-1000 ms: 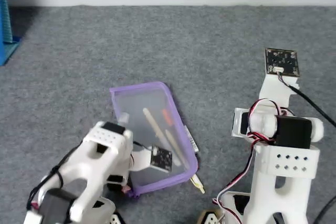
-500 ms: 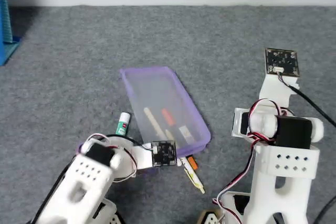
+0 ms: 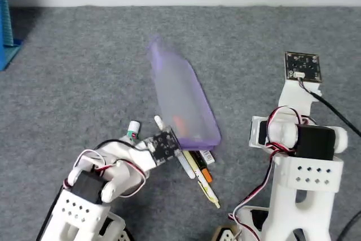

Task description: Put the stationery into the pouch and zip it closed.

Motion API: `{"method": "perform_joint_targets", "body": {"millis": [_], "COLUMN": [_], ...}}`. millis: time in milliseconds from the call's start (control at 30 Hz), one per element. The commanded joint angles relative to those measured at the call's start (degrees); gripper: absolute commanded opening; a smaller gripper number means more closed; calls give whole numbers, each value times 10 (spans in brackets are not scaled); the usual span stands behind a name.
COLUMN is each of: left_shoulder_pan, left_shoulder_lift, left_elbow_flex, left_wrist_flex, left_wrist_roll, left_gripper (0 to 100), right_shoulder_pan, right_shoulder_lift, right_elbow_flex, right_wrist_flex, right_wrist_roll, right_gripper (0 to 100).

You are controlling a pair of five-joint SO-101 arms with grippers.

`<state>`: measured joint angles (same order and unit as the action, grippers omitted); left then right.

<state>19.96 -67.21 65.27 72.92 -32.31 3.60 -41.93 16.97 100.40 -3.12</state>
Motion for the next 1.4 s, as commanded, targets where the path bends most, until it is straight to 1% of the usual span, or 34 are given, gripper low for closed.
{"method": "perform_joint_targets", "body": {"millis": [0,167,233,300,433,500,667,800,833,900,967,1067,1200,1367], "left_shoulder_pan": [33,113,128,131,130,130,130,128,119,77,18,-81,-193,-312], "left_shoulder_lift": [-15,-14,-14,-14,-14,-14,-15,-19,-19,-19,-19,-19,-19,-19], "left_elbow_flex": [-80,-116,-117,-117,-118,-120,-122,-123,-126,-138,-152,-168,-174,-175], "left_wrist_flex": [2,-8,-26,-39,-37,-37,-57,-59,-58,-56,-58,-55,-54,-54], "left_wrist_roll": [70,157,185,216,306,347,399,403,403,404,419,429,428,428], "left_gripper": [12,13,19,68,224,269,300,304,303,302,302,302,302,302], "right_shoulder_pan": [2,6,6,7,7,7,7,7,7,2,-15,-56,-131,-233], "right_shoulder_lift": [-15,-15,-15,-15,-15,-15,-13,-9,-8,-8,-8,-7,-7,-7], "right_elbow_flex": [-5,-5,-5,-5,-5,-5,-5,-5,-4,9,33,70,89,89], "right_wrist_flex": [17,17,16,16,16,16,16,16,16,16,15,15,15,11], "right_wrist_roll": [3,3,3,3,3,3,3,3,2,1,-3,-41,-77,-135], "right_gripper": [321,321,321,321,321,321,321,321,321,321,321,321,321,321]}}
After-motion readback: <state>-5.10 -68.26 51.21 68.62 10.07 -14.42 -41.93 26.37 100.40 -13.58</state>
